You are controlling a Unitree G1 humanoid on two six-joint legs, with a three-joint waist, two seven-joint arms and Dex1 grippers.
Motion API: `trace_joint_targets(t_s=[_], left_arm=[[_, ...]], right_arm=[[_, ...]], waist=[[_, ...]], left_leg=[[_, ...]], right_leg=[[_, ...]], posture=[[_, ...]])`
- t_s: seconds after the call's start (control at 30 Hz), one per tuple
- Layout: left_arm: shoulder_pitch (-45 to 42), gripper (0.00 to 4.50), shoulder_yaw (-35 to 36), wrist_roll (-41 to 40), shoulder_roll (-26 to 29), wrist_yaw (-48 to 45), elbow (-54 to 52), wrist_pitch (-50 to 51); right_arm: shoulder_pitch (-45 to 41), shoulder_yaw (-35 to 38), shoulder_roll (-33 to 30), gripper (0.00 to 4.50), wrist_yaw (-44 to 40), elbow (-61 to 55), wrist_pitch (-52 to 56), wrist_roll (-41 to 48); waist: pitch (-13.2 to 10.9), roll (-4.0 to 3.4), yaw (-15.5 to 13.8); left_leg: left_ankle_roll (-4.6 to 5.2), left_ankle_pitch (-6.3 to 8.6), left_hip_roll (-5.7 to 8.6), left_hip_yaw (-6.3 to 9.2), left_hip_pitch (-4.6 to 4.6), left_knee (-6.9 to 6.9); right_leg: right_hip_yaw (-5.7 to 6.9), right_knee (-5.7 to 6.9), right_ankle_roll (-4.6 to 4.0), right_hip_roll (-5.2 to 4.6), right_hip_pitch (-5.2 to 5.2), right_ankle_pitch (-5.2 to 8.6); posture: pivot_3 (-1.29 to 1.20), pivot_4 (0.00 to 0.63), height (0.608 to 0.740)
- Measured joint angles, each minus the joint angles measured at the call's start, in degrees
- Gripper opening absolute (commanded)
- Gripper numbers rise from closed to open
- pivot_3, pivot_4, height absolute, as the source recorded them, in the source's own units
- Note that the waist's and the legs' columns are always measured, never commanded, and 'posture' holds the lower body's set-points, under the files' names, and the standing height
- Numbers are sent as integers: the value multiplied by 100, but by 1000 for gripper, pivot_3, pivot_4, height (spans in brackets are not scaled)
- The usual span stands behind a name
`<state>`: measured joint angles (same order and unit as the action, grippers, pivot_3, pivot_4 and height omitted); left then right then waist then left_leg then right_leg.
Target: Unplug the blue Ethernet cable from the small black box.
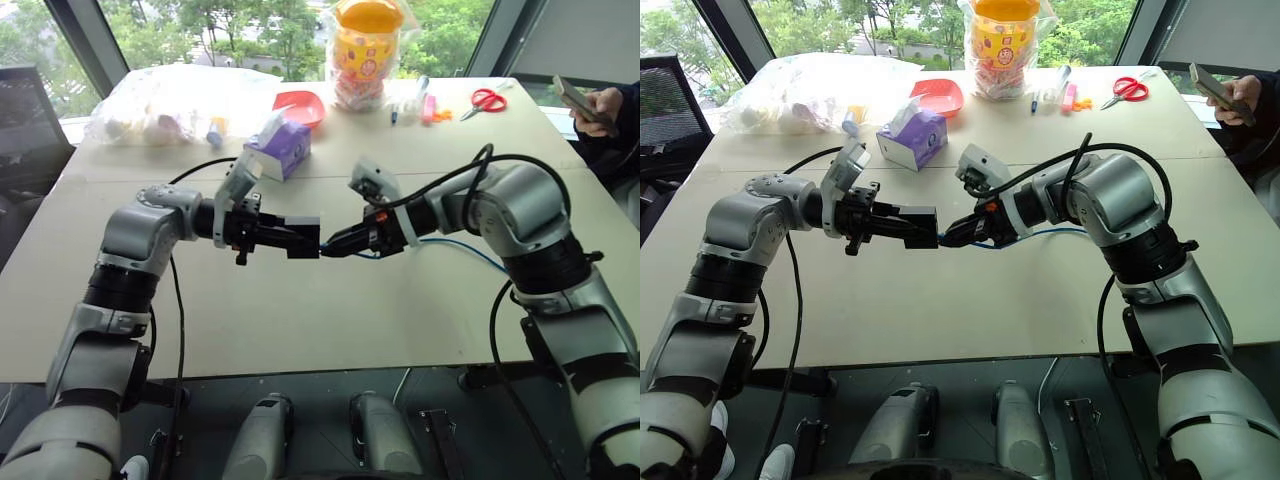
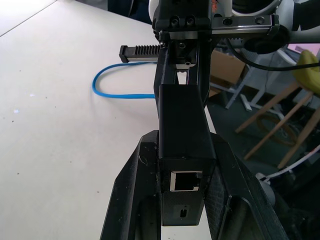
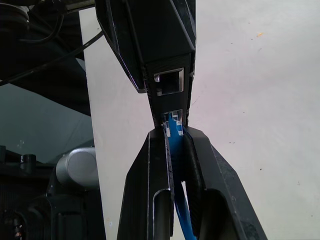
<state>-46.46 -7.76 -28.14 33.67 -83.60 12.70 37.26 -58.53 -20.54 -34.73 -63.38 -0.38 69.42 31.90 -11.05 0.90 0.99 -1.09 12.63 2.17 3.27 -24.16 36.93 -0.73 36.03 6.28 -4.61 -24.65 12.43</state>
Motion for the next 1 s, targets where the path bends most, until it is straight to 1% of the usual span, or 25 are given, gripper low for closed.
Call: trace_joint_targets(t_s=[0.2,0.33,0.4,0.47,0.53,0.63,0.7,0.73,0.83,0.9,1.0], left_arm=[[74,506,-32,16,26,-52,-12,-13],[127,506,-201,163,95,-128,-103,-288],[133,506,-312,378,160,-186,-113,-686],[206,506,-383,575,402,-309,-51,-996],[273,506,-381,686,500,-343,73,-1161],[292,506,-382,730,496,-360,83,-1244],[292,506,-374,767,488,-309,102,-1332],[291,506,-367,780,472,-260,138,-1393],[293,506,-315,928,285,21,353,-1708],[291,506,-299,1100,60,331,524,-2009],[291,506,-389,1563,-432,990,985,-2705]], right_arm=[[-16,-124,14,73,-34,4,-19,-59],[52,-357,-68,73,-107,-61,-313,-182],[177,-423,-207,73,-168,-49,-551,-243],[277,-384,-559,73,-168,194,-676,-431],[320,-253,-826,73,-172,510,-801,-594],[379,-164,-967,73,-263,762,-1071,-728],[478,-43,-974,73,-215,979,-1432,-878],[523,46,-952,73,-117,1118,-1617,-966],[549,434,-568,73,579,1724,-2351,-1339],[518,691,-145,73,1373,2291,-2929,-1669],[437,1099,467,73,2532,3110,-3237,-1971]], waist=[[0,0,0],[0,0,-7],[0,0,-21],[0,-1,-23],[0,-1,-22],[0,-1,-16],[0,-1,-5],[0,-1,-4],[0,-1,-1],[0,0,-7],[0,0,-30]], left_leg=[[0,0,0,0,0,0],[0,0,1,0,-1,1],[0,0,2,-1,-4,2],[0,0,3,-3,-6,3],[0,0,2,-4,-7,4],[0,0,0,-3,-10,4],[1,0,0,-4,-10,3],[0,0,0,-5,-10,3],[0,0,-1,-7,-9,5],[0,0,0,-7,-8,6],[0,-1,3,-6,-11,6]], right_leg=[[0,0,0,0,0,0],[0,-1,0,-1,-1,0],[0,-3,-1,-2,-1,1],[-1,-6,-10,-4,-1,6],[-1,-8,-21,-4,-2,11],[0,-7,-20,-2,-4,11],[0,-7,-11,-1,-5,7],[-1,-6,-3,-1,-6,2],[-2,-3,-1,0,-7,0],[-3,-2,0,0,-5,-1],[-4,-1,0,-2,-7,-2]], posture=[[0,150,740],[0,150,740],[0,150,740],[0,150,740],[0,150,740],[0,150,740],[0,150,740],[0,150,740],[0,150,740],[0,150,740],[0,150,740]])
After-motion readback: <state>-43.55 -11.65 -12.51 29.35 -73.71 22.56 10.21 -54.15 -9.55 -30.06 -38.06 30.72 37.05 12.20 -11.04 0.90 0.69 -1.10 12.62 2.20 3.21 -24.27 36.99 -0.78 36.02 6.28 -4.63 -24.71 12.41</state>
